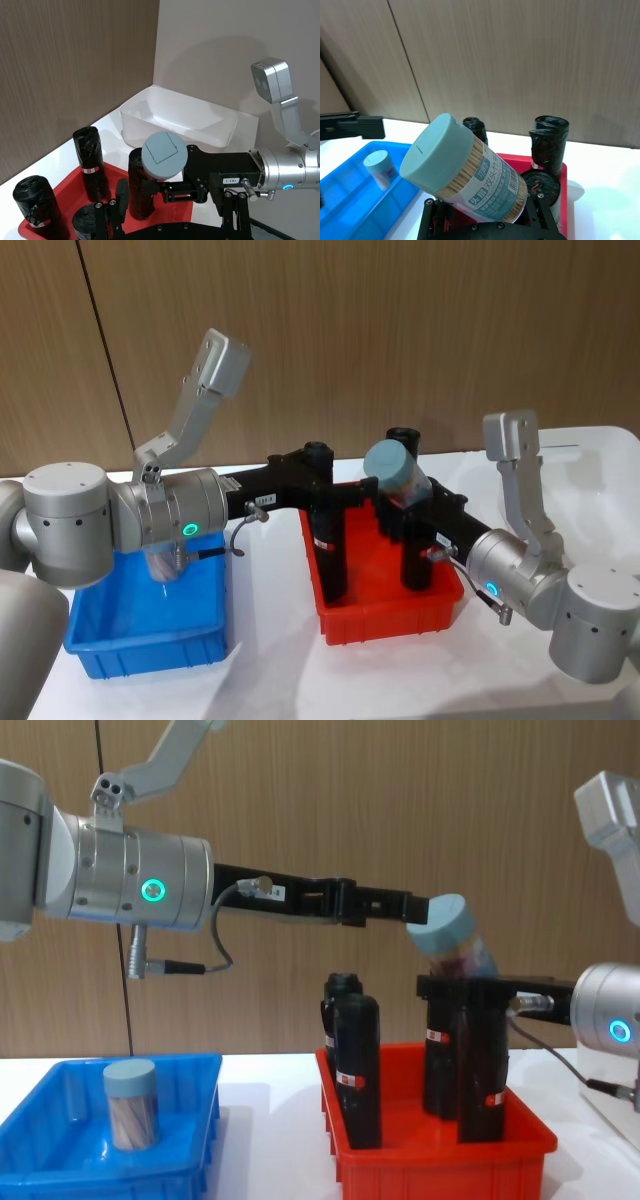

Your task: Pick the cotton swabs from the blue box and place them into the white box.

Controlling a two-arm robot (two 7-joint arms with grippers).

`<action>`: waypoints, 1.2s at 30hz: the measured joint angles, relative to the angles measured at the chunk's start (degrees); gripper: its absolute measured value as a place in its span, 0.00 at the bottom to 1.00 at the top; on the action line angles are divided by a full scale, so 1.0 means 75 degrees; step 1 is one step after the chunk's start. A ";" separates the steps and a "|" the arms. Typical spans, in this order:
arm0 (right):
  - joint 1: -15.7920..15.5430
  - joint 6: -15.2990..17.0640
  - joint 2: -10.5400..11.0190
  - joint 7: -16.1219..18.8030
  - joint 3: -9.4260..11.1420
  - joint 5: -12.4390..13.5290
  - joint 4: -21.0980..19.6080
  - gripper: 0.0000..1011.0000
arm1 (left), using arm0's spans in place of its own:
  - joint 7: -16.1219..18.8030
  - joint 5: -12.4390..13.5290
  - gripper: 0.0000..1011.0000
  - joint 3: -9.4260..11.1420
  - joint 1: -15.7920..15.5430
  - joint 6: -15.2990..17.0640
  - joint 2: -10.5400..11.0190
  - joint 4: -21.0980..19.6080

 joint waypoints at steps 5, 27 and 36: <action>0.0068 -0.0181 -0.0018 -0.0094 0.0044 0.0071 0.0199 0.65 | 0.0000 0.0000 0.99 0.0000 0.0000 0.0000 0.0001 0.0000; 0.0222 -0.0664 0.0193 -0.0607 0.0525 0.0369 0.0575 0.65 | 0.0000 0.0000 0.99 0.0000 0.0000 0.0000 0.0000 0.0000; 0.0247 -0.0744 0.0389 -0.0915 0.0840 0.0474 0.0683 0.65 | -0.0001 0.0001 0.99 0.0000 0.0000 0.0000 0.0000 0.0000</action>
